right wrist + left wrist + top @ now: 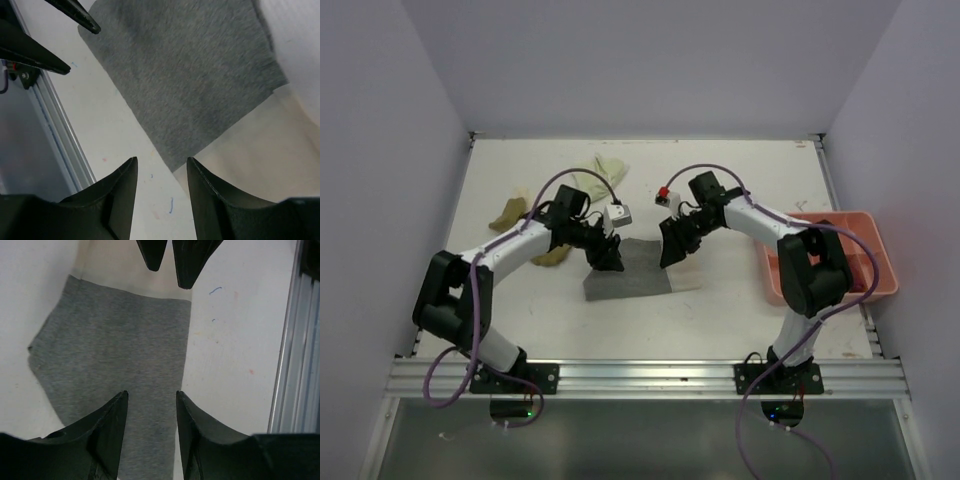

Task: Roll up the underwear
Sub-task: Fold the underwear

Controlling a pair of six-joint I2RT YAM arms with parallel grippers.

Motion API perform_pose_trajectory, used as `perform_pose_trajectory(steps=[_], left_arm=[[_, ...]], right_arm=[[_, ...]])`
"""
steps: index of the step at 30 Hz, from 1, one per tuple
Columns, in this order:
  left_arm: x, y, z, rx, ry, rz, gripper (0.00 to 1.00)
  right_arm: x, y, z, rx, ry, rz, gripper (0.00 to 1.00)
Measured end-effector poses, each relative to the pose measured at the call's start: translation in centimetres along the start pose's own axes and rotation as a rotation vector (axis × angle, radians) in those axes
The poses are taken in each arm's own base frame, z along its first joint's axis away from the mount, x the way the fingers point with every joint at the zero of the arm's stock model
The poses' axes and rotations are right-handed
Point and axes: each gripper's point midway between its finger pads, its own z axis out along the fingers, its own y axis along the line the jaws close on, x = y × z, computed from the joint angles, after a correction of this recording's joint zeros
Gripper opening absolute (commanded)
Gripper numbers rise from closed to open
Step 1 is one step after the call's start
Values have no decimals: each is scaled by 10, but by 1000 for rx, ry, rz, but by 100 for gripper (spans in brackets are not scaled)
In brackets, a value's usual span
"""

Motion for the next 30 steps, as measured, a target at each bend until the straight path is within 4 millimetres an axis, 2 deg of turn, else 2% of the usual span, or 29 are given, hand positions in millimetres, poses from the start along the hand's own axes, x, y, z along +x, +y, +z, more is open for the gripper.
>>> perform_pose_trajectory(steps=[2, 6, 12, 14, 20, 25, 28, 30], left_arm=[[10, -6, 5, 34, 10, -52, 47], [27, -10, 18, 98, 30, -157, 46], [63, -4, 36, 183, 74, -342, 45], [74, -2, 39, 214, 77, -414, 45], [75, 8, 34, 260, 23, -522, 47], [69, 10, 28, 292, 15, -522, 50], [53, 7, 18, 335, 6, -437, 51], [40, 1, 9, 367, -17, -374, 52]], right_arm=[[14, 5, 8, -29, 22, 52, 48], [29, 0, 19, -50, 29, 125, 47], [59, -10, 42, -76, 83, 240, 46], [60, -7, 46, -110, 83, 276, 46], [59, -5, 49, -163, 71, 333, 46], [57, -4, 47, -168, 66, 337, 47], [50, 1, 41, -158, 49, 324, 47], [37, 9, 29, -151, 8, 302, 47]])
